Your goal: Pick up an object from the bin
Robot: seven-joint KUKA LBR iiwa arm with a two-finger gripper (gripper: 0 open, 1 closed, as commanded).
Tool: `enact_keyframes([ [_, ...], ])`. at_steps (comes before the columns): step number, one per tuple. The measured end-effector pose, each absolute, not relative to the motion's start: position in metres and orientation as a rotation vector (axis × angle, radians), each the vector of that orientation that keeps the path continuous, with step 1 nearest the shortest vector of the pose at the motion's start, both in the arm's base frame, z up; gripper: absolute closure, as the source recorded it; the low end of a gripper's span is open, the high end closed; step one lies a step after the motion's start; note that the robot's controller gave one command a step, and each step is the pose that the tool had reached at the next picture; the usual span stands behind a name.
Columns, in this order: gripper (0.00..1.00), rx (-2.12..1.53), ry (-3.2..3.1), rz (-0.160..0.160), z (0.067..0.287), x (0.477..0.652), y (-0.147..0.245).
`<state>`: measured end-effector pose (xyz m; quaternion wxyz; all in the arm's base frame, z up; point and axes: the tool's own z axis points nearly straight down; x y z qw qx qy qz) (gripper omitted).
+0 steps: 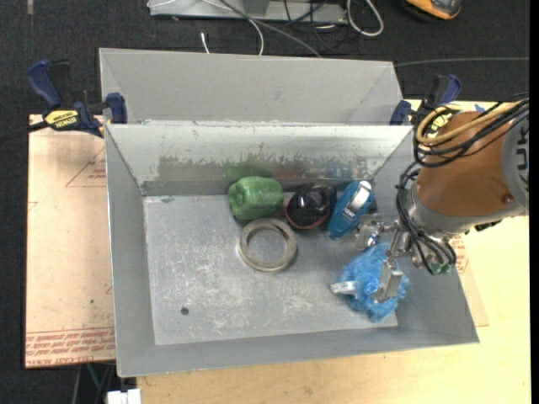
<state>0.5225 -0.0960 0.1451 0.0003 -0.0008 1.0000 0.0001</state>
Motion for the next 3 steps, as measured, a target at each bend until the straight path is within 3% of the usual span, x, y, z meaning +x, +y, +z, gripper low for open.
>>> enact_keyframes([
  [1,0.0,-0.003,3.141,0.0,0.145,0.523,-0.096],
  [2,0.0,0.006,3.146,0.004,0.093,0.513,-0.094],
  [3,0.0,-0.182,3.128,0.0,0.077,0.502,-0.115],
])
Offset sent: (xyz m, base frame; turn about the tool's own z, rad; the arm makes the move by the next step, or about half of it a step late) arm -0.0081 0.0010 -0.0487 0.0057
